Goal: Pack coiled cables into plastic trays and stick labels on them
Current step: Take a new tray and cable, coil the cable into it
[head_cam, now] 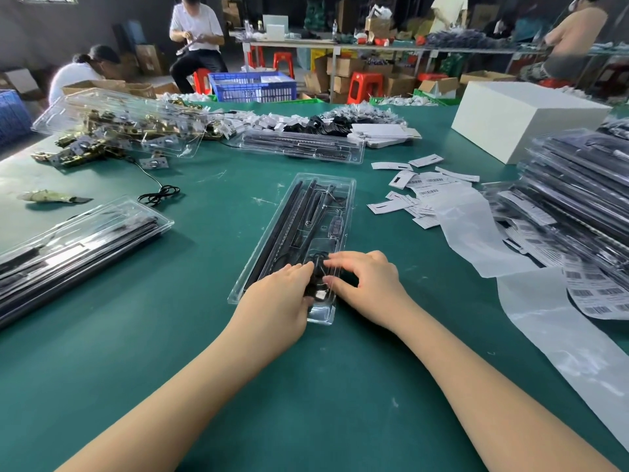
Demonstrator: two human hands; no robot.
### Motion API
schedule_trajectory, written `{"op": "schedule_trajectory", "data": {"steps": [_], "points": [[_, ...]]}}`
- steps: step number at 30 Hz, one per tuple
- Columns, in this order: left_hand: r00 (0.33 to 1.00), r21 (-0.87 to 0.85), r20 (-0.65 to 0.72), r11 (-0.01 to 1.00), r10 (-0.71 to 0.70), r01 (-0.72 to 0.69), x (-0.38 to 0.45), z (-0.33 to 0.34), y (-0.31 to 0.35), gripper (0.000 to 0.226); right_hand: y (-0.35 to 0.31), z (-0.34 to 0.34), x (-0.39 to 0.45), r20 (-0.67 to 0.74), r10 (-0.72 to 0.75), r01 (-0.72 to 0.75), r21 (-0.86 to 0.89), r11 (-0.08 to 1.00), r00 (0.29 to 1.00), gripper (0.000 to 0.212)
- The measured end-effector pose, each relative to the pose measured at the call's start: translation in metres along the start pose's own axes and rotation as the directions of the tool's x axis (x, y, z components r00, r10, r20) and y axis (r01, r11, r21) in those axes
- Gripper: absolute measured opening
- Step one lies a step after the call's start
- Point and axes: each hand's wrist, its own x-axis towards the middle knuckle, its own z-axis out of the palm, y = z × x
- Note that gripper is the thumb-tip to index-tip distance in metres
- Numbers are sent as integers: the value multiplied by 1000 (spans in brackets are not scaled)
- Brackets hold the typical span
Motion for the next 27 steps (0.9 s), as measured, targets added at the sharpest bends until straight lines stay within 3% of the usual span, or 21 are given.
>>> {"op": "schedule_trajectory", "data": {"steps": [8,11,17,22,25,27], "points": [[991,33,-65,992,-117,119,4,5,6,38,0,-4,-1,54,-15,15,-2,1000,998,34],[995,73,-61,994,-76,80,4,2,3,38,0,-6,-2,53,-25,25,1,1000,998,31],[996,98,79,994,48,-56,8,-7,-5,44,-3,-2,0,-35,32,-29,67,997,999,23],[974,35,204,993,103,-112,6,-13,-12,60,-9,-1,1,-128,145,-104,282,954,981,13],[975,36,183,990,127,-136,5,-13,-13,63,-10,1,-1,-166,166,-112,294,949,972,5],[978,27,153,988,144,-150,4,-12,-13,62,-9,1,-2,-215,184,-117,290,950,959,11]]}}
